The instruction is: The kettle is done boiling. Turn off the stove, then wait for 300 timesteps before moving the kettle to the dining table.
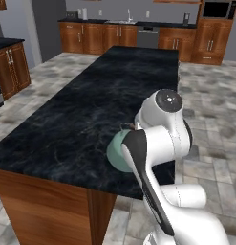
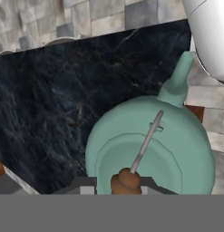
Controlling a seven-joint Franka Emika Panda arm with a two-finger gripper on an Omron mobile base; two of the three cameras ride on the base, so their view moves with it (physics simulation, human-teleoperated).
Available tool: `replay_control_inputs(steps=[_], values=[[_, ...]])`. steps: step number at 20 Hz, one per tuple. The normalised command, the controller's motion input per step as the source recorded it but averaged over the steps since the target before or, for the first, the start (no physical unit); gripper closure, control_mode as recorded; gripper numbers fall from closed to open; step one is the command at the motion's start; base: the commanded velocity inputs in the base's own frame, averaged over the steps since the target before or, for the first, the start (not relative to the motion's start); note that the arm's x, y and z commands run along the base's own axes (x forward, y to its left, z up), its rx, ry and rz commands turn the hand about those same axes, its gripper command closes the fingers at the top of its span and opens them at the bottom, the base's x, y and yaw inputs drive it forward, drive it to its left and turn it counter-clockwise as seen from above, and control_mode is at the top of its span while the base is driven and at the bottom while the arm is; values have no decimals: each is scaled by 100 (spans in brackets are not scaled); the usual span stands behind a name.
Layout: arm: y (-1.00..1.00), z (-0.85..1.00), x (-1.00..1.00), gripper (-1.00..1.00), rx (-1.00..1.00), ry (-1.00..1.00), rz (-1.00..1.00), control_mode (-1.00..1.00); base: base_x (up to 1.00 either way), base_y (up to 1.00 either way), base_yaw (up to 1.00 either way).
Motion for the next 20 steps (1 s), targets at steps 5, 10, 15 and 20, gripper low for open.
replay_control_inputs(steps=[5, 10, 15, 20], values=[[0, 0, 46, 100, 0, 5, 0, -100, 0, 0, 0], [0, -6, 50, 100, 0, 7, 0, -100, 0, 0, 0], [0, -16, 54, 100, 0, 8, 0, -100, 0, 0, 0], [-1, -28, 46, 100, 0, 5, 0, -100, 0, 0, 0]])
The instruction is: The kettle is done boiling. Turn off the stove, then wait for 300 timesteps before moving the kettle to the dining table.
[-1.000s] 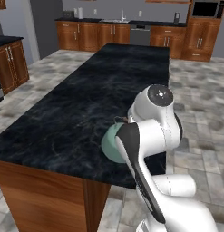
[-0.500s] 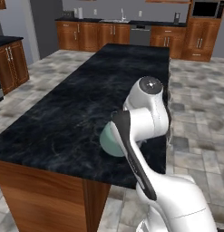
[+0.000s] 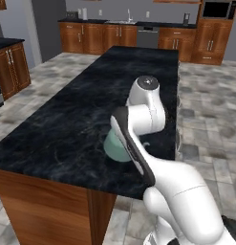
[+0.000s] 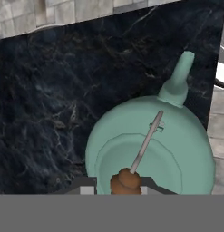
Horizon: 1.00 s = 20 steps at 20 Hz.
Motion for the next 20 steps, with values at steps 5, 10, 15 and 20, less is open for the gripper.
replay_control_inputs(steps=[5, 10, 15, 20], values=[[-5, -44, 38, 100, -4, 0, 0, -100, 0, 0, 0], [-11, -41, 33, 100, -4, 0, -1, -100, 0, 0, 0], [-9, -27, 32, 100, -4, 3, -2, -100, 0, 0, 0], [-7, -29, 31, 100, -2, 1, 0, -100, 0, 0, 0]])
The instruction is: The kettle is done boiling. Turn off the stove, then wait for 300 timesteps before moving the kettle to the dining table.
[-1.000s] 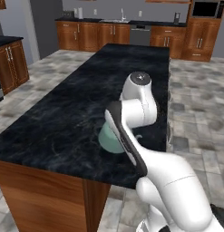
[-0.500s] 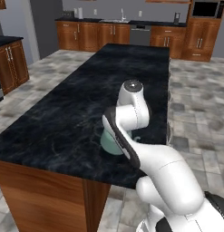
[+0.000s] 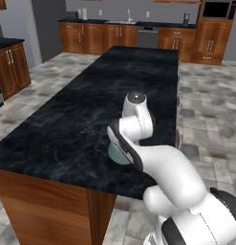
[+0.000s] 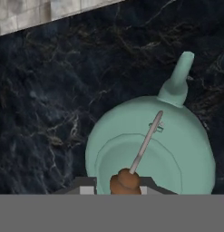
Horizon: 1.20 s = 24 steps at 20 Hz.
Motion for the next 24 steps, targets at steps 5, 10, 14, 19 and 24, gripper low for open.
replay_control_inputs(steps=[5, 10, 14, 19, 24], values=[[-10, -28, 27, 100, -1, 1, 0, -100, 0, 0, 0], [-10, -19, 18, 100, 0, 0, 0, -100, 0, 0, 0], [-5, -18, 18, 100, 0, 0, 0, -100, 0, 0, 0], [-1, -19, 21, 100, 0, 2, 0, -100, 0, 0, 0], [0, -18, 21, 100, 0, 2, 0, -100, 0, 0, 0]])
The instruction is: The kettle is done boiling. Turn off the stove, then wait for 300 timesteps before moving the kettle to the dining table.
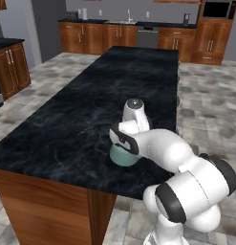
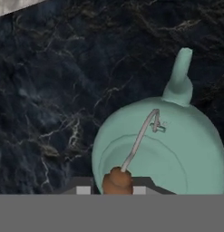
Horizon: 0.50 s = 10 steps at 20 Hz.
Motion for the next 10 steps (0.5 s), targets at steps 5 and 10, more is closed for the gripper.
replay_control_inputs(steps=[5, 10], values=[[0, -15, 21, 100, 0, 1, 0, -100, 0, 0, 0], [0, -22, 6, 100, 0, 0, 0, -100, 0, 0, 0]])
